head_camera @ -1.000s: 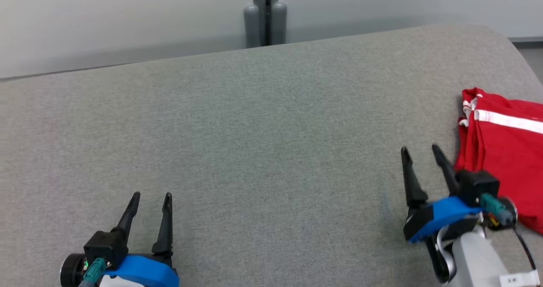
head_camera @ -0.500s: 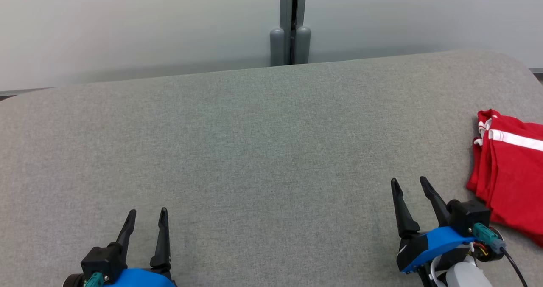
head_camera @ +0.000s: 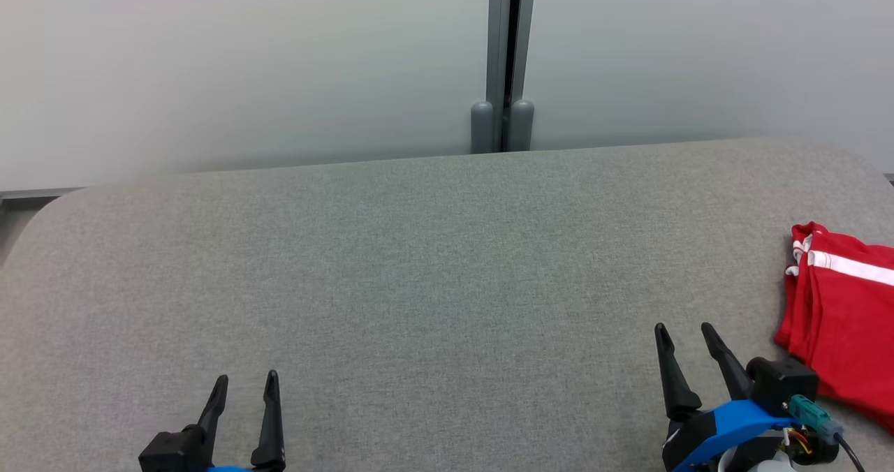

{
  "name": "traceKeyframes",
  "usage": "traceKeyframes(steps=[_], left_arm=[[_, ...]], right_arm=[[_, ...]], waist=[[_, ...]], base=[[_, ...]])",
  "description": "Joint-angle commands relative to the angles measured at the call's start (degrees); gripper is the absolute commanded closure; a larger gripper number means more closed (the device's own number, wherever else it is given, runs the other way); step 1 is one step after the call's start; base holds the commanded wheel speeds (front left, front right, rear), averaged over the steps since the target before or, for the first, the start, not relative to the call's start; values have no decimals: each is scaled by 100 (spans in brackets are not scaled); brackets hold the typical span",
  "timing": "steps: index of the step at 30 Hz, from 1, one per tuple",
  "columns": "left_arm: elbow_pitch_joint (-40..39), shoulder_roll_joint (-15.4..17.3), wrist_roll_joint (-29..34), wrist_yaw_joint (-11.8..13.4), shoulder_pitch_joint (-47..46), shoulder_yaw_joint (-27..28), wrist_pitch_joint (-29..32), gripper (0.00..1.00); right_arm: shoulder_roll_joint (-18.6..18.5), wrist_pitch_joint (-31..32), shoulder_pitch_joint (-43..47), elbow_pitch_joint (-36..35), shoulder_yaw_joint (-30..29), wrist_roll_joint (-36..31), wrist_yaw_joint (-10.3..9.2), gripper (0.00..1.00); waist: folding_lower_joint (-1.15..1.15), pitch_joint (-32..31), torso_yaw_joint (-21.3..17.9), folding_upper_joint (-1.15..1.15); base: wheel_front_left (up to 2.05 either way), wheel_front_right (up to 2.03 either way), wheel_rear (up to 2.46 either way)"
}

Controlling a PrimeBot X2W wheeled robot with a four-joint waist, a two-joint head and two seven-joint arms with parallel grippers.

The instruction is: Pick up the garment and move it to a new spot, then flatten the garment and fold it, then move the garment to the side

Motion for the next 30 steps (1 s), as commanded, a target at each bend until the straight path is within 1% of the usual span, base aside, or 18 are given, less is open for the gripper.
traceKeyframes(steps=[1, 9, 10, 13, 30], left_arm=[[-15, 0, -26, 9, 75, 64, -14, 0], [-94, -36, -98, 9, 148, 26, -15, 0], [-54, -42, -95, 0, 99, 29, 1, 100], [94, -81, -113, 0, 149, 12, 35, 100], [-144, -91, -1861, 1, -71, 212, 513, 100]], right_arm=[[-14, -15, 72, -16, 12, -14, 0, 0], [-14, -15, 145, -90, 63, -50, 0, 0], [3, 3, 54, -47, 56, -43, 0, 100], [23, 31, 120, 96, 52, -26, 0, 100], [15, 511, 149, -286, -117, 1789, 0, 100]], waist=[[0, -51, 5, 0], [0, -172, 64, 0], [0, -173, 64, 0], [0, -176, 66, 0], [0, -156, 74, 0]], base=[[0, 0, 0], [0, 0, 0], [0, 0, 0], [0, 0, 0], [0, 0, 0]])
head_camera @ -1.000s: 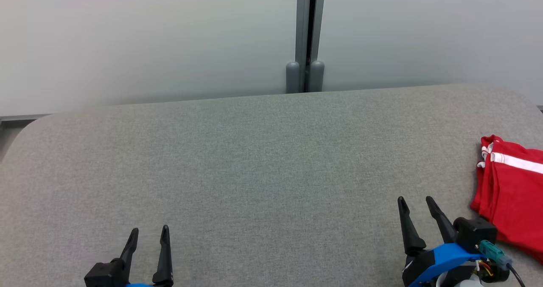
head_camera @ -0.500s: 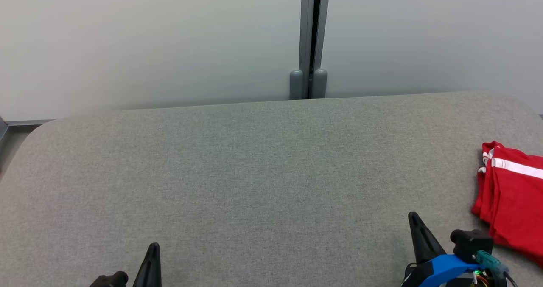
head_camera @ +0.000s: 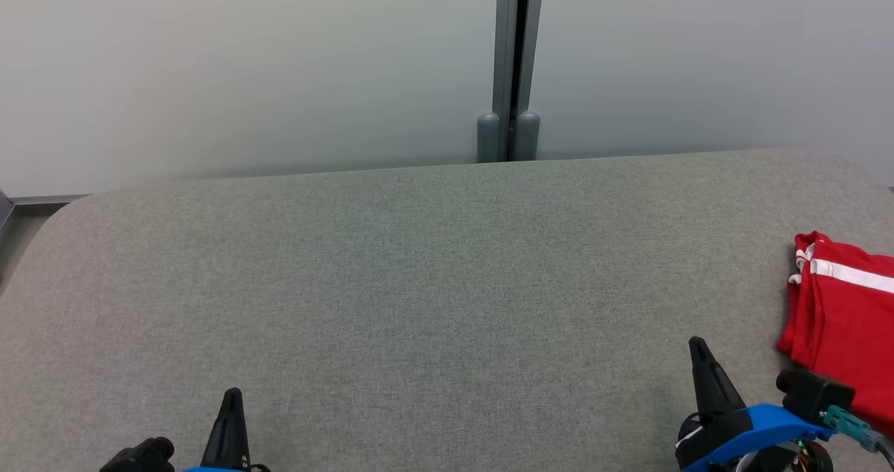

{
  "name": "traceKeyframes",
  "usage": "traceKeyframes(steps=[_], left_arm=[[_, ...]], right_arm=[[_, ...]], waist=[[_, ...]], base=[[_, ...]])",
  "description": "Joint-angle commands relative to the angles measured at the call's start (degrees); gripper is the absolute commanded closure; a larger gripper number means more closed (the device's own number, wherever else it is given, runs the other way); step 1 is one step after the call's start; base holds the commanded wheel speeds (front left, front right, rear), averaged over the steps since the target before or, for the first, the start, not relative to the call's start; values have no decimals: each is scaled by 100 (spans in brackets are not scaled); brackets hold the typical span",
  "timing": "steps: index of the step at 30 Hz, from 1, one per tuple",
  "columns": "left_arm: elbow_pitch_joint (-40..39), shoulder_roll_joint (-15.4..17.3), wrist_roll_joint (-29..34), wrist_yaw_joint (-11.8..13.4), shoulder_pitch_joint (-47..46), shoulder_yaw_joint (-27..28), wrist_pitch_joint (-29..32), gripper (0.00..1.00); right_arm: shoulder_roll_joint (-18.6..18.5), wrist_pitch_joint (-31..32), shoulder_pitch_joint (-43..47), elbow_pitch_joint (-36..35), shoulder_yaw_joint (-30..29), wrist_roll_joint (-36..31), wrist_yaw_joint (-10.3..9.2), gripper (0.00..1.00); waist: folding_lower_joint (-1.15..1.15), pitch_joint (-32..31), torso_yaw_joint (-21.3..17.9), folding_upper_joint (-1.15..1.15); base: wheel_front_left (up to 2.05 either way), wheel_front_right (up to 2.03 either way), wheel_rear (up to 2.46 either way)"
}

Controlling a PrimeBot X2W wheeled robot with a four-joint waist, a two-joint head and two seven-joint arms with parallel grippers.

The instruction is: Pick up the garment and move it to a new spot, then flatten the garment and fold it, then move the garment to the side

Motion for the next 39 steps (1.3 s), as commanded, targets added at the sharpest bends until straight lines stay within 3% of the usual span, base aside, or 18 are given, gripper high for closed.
traceKeyframes(steps=[1, 39], left_arm=[[-131, 5, -211, 1, -203, 55, 45, 100], [-527, -12, -3158, 4, -563, 373, 841, 100]], right_arm=[[-20, 50, -46, -145, -37, 222, 0, 100], [-36, 844, 24, -797, -305, 3275, 0, 100]], waist=[[0, 2, 1, 0], [0, 49, 18, 0]], base=[[0, 0, 0], [0, 0, 0]])
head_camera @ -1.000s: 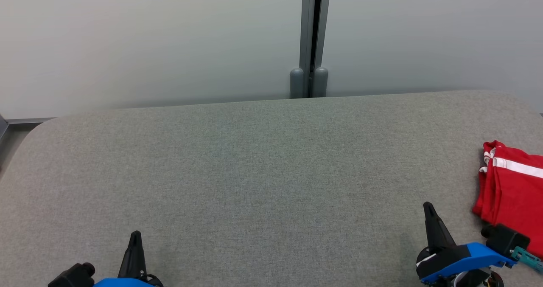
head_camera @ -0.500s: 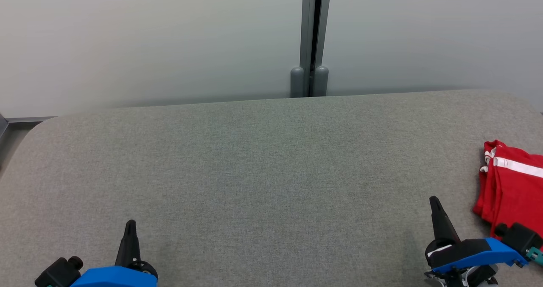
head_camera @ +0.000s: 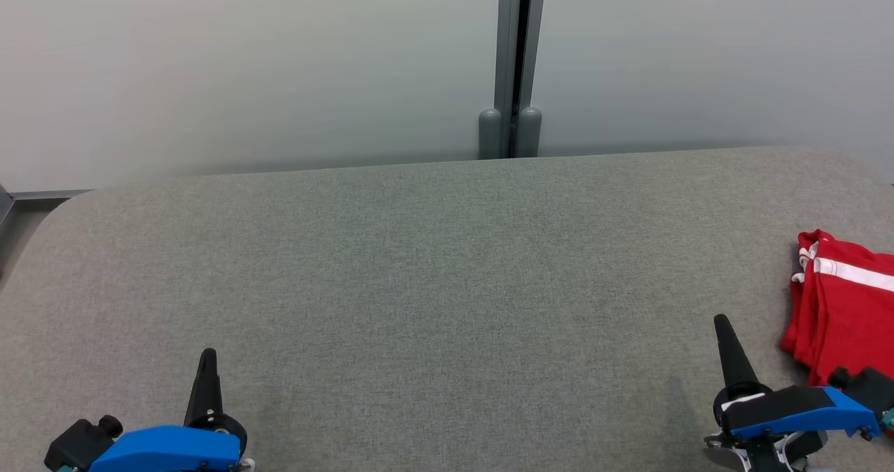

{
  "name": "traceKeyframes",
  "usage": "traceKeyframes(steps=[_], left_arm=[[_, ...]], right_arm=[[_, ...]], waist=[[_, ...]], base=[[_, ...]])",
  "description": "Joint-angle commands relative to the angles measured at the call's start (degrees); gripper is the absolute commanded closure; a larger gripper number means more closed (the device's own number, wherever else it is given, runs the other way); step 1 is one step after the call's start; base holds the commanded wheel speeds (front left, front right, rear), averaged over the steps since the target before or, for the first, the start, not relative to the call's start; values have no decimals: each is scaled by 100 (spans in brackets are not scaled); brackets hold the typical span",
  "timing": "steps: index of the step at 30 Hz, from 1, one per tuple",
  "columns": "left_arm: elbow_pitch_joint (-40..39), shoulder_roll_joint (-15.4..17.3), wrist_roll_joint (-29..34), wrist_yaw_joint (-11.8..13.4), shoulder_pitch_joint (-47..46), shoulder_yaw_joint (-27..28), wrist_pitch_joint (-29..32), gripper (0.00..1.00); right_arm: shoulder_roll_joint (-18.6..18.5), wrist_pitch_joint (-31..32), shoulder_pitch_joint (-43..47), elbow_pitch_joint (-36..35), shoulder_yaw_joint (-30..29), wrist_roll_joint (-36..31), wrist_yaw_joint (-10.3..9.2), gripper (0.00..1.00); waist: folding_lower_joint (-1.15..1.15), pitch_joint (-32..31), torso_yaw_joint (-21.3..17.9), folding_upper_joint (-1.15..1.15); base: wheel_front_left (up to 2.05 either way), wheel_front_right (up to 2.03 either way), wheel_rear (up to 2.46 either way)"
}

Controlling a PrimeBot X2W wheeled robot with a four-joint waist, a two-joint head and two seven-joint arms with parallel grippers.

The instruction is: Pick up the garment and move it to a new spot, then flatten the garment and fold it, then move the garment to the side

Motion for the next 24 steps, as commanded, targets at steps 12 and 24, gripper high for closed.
traceKeyframes(steps=[12, 24], left_arm=[[-172, 0, -809, 4, -238, 114, 222, 100], [-252, -4, -1434, 5, -315, 172, 391, 100]], right_arm=[[-37, 225, 13, -248, -88, 841, 2, 100], [-41, 391, 31, -384, -148, 1495, 2, 100]], waist=[[0, 15, 6, 0], [0, 30, 11, 0]], base=[[0, 0, 0], [0, 0, 0]])
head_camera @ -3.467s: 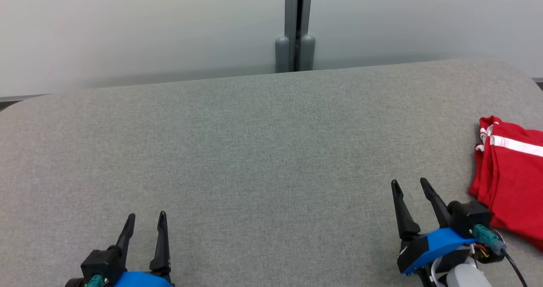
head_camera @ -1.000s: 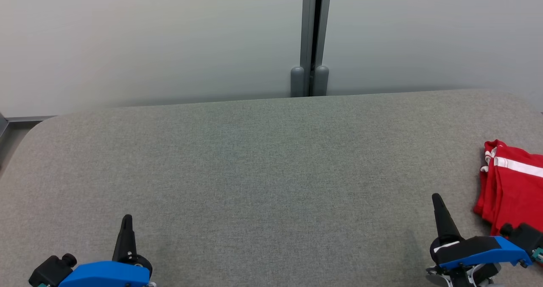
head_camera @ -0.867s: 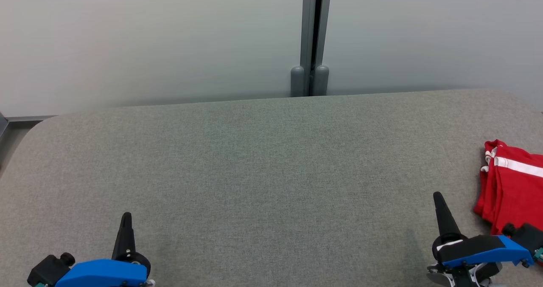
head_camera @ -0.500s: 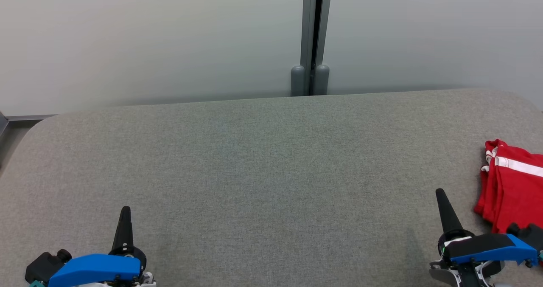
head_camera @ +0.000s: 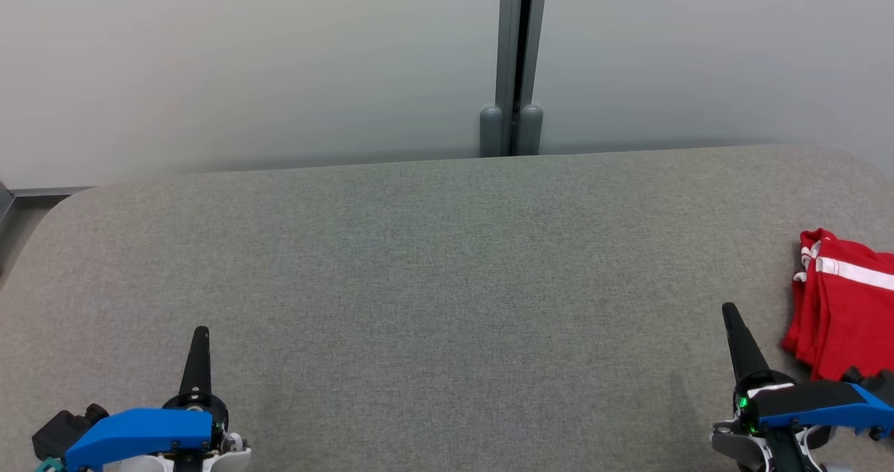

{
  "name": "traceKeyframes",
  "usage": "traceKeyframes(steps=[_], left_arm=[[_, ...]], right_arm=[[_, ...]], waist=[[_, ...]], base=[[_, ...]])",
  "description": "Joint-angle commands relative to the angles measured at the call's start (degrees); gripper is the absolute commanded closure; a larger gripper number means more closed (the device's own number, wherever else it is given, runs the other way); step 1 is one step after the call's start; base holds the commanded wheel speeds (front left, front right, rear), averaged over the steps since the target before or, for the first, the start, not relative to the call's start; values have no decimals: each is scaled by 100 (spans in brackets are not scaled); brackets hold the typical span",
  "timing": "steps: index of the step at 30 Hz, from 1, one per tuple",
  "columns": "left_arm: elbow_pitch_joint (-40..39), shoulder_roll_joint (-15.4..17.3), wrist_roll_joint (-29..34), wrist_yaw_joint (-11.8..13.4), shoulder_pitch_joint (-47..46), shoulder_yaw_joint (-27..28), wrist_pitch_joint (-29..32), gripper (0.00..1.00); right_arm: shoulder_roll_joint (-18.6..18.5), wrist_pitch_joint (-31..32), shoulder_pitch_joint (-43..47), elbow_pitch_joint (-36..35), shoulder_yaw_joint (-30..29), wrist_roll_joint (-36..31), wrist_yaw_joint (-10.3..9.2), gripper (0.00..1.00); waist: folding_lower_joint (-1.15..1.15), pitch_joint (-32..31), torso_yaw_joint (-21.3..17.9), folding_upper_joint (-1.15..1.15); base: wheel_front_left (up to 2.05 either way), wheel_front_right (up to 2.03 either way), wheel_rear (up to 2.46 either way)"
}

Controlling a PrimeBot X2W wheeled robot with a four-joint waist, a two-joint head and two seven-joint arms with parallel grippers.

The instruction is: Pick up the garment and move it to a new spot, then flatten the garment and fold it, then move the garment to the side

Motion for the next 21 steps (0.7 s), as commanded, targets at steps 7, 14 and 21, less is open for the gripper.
traceKeyframes(steps=[7, 14, 21], left_arm=[[-110, -3, -440, 6, -182, 56, 118, 100], [-150, -5, -756, 6, -221, 96, 203, 100], [-181, -8, -1016, 6, -238, 127, 271, 100]], right_arm=[[-38, 124, 31, -155, -53, 474, 2, 100], [-41, 208, 41, -228, -83, 805, 2, 100], [-42, 278, 50, -276, -106, 1073, 2, 100]], waist=[[0, 9, 4, 0], [0, 18, 7, 0], [0, 25, 10, 0]], base=[[0, 0, 0], [0, 0, 0], [0, 0, 0]])
